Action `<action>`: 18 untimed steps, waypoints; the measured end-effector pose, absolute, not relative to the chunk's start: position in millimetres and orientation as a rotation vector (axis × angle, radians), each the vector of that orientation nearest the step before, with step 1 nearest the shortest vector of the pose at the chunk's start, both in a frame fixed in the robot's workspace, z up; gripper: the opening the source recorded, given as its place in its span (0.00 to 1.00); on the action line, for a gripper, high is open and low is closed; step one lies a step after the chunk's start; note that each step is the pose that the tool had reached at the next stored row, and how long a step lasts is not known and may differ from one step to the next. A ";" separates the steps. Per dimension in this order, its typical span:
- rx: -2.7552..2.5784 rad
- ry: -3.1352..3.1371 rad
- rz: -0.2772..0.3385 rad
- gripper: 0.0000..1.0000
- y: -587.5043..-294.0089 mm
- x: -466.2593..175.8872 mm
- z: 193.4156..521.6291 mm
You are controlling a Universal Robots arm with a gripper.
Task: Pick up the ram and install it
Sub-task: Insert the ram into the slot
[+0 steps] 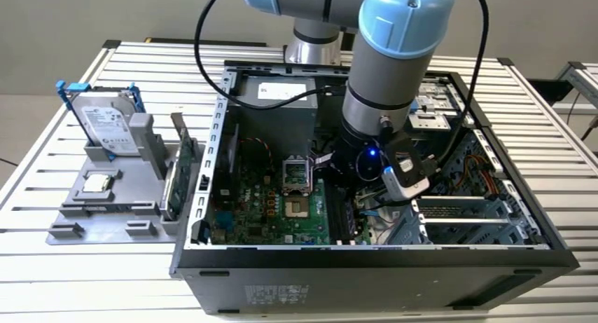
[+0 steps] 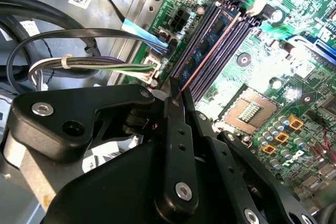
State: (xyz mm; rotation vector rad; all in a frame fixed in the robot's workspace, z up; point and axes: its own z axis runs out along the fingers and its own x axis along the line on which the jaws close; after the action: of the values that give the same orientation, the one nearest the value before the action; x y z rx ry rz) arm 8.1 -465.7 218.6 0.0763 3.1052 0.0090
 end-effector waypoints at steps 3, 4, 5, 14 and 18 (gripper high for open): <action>0.076 3.105 0.009 0.00 -465.7 8.8 218.5; 0.076 3.105 0.009 0.00 -465.7 9.0 218.3; 0.075 3.105 0.009 0.00 -465.7 9.3 218.1; 0.075 3.105 0.008 0.00 -465.8 9.8 213.7; 0.075 3.105 0.008 0.00 -465.8 9.8 212.7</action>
State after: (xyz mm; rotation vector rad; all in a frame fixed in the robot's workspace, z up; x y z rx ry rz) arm 9.8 -465.8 212.7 0.0750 3.1053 0.0084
